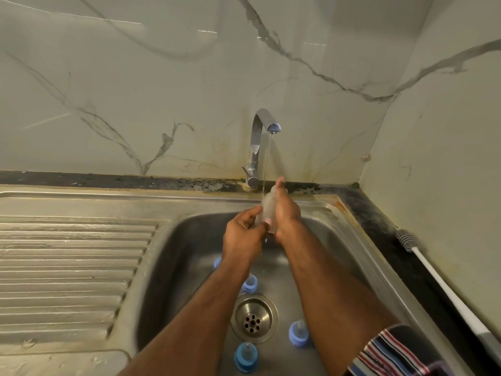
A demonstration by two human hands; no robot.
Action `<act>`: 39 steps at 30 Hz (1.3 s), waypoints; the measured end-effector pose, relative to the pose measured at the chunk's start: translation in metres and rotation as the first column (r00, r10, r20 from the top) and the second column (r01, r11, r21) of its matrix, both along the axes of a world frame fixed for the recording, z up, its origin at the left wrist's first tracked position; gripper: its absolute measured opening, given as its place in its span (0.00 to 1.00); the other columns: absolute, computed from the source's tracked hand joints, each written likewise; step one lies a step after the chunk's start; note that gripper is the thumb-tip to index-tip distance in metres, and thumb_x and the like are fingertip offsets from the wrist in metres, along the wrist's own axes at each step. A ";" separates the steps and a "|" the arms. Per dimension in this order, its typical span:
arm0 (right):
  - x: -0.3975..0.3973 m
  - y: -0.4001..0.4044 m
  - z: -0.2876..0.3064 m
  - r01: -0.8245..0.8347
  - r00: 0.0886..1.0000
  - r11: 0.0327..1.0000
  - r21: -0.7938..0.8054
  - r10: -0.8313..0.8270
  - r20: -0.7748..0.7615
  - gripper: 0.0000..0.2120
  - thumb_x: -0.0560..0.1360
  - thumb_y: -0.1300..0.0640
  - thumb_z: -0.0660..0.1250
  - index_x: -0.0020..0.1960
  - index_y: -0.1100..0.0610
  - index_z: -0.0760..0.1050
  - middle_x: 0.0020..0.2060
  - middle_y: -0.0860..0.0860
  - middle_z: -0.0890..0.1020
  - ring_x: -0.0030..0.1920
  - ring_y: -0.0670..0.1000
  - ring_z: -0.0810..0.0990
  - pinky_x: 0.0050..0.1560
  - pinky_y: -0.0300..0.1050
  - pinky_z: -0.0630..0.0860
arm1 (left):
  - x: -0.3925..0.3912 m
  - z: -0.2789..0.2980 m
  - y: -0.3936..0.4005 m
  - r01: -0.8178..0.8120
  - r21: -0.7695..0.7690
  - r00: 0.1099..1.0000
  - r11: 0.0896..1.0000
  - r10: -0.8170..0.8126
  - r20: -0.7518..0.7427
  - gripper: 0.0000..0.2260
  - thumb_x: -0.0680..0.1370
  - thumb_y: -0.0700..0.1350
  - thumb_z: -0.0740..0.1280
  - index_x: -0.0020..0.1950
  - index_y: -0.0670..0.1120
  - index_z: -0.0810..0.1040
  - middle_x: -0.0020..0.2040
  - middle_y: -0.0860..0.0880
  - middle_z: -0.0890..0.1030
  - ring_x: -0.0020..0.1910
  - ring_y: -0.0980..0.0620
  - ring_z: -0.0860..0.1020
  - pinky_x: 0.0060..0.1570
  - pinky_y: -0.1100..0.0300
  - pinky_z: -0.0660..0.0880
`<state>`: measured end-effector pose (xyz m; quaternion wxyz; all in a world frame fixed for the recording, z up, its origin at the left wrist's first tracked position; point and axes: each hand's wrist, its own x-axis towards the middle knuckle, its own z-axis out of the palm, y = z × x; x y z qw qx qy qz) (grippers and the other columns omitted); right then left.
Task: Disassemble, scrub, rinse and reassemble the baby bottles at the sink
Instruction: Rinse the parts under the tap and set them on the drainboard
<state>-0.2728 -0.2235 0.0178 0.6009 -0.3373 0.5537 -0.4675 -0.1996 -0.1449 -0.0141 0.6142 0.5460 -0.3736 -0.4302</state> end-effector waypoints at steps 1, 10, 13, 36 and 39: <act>0.002 0.000 -0.002 -0.031 0.998 0.999 0.007 0.031 0.058 0.33 0.71 0.27 0.64 0.54 0.56 0.78 0.51 0.57 0.83 0.52 0.59 0.82 0.57 0.59 0.81 | 0.002 0.002 0.000 -0.008 0.002 0.992 1.000 0.008 -0.124 0.14 0.79 0.41 0.72 0.64 0.46 0.81 0.51 0.47 0.87 0.51 0.49 0.86 0.56 0.45 0.82; 0.011 0.009 -0.014 -0.225 0.939 0.947 -0.231 0.274 0.208 0.15 0.76 0.60 0.72 0.62 0.57 0.77 0.54 0.57 0.82 0.54 0.57 0.78 0.58 0.59 0.76 | 0.023 0.001 -0.003 -0.010 0.071 0.902 0.997 0.040 -0.431 0.13 0.82 0.35 0.64 0.65 0.43 0.79 0.57 0.43 0.84 0.56 0.44 0.83 0.53 0.53 0.82; -0.001 0.007 -0.010 -0.247 0.952 0.923 -0.295 0.288 0.103 0.14 0.72 0.67 0.74 0.55 0.56 0.77 0.53 0.57 0.82 0.56 0.59 0.78 0.61 0.61 0.75 | 0.020 0.000 -0.002 -0.013 0.091 0.925 0.996 0.047 -0.378 0.12 0.81 0.34 0.67 0.63 0.44 0.81 0.55 0.44 0.85 0.53 0.46 0.84 0.49 0.57 0.82; 0.000 0.013 -0.007 -0.327 0.816 0.807 -0.492 -0.022 -0.578 0.21 0.70 0.49 0.78 0.61 0.51 0.78 0.53 0.46 0.82 0.52 0.49 0.80 0.50 0.43 0.77 | 0.021 0.003 -0.005 -0.003 0.279 0.877 0.960 0.136 -0.461 0.13 0.84 0.51 0.64 0.66 0.46 0.74 0.63 0.45 0.74 0.55 0.44 0.77 0.50 0.49 0.79; -0.001 0.014 -0.006 -0.313 0.819 0.800 -0.512 -0.046 -0.572 0.18 0.70 0.50 0.78 0.55 0.50 0.76 0.50 0.44 0.81 0.51 0.47 0.79 0.48 0.41 0.75 | 0.021 0.001 -0.005 0.009 0.278 0.879 0.960 0.125 -0.460 0.15 0.84 0.51 0.64 0.66 0.43 0.75 0.63 0.44 0.76 0.58 0.42 0.77 0.57 0.47 0.79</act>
